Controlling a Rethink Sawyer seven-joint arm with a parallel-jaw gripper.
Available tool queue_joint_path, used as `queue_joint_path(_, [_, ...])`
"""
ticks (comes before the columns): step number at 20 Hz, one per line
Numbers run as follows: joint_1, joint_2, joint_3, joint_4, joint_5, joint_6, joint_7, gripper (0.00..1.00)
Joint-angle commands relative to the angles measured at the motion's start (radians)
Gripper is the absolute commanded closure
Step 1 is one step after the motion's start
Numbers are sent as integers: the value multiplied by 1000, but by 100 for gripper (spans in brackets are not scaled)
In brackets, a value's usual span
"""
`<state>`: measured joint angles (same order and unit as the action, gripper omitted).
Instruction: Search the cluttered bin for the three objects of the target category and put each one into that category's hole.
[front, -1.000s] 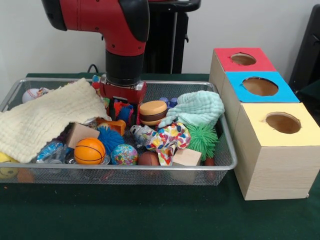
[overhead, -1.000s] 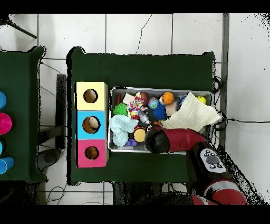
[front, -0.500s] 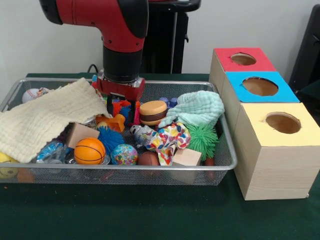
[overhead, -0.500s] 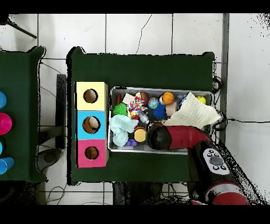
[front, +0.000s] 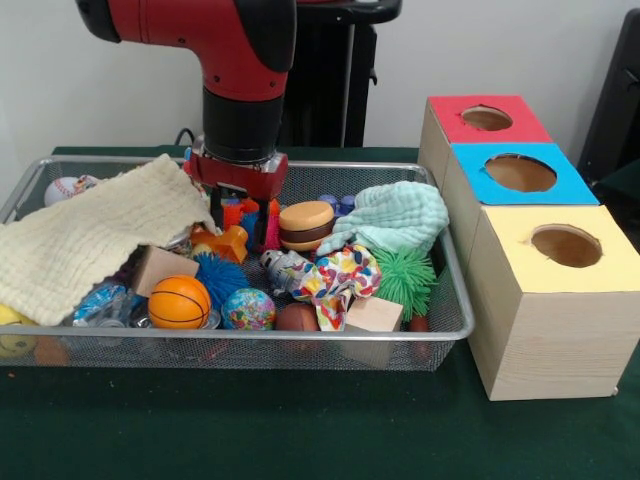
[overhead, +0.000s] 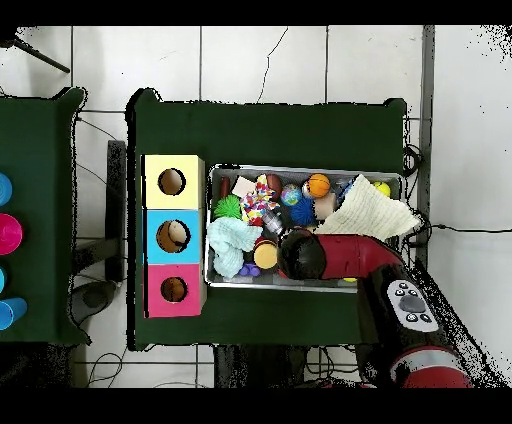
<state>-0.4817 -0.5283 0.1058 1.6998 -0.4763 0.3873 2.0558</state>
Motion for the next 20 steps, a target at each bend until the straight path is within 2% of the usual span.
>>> queue_joint_path(1, [1, -10, 86, -68, 57, 118, -9, 0])
queue_joint_path(8, [-10, -20, 120, -6, 135, 217, -15, 0])
queue_joint_path(12, [-63, 5, 171, 10, 190, 353, -88, 0])
queue_joint_path(14, [-86, 17, 189, 13, 205, 391, -110, 0])
queue_joint_path(16, [-92, 25, 190, 8, 176, 335, -117, 0])
queue_joint_path(20, [-79, 4, 154, 4, 68, 180, -89, 0])
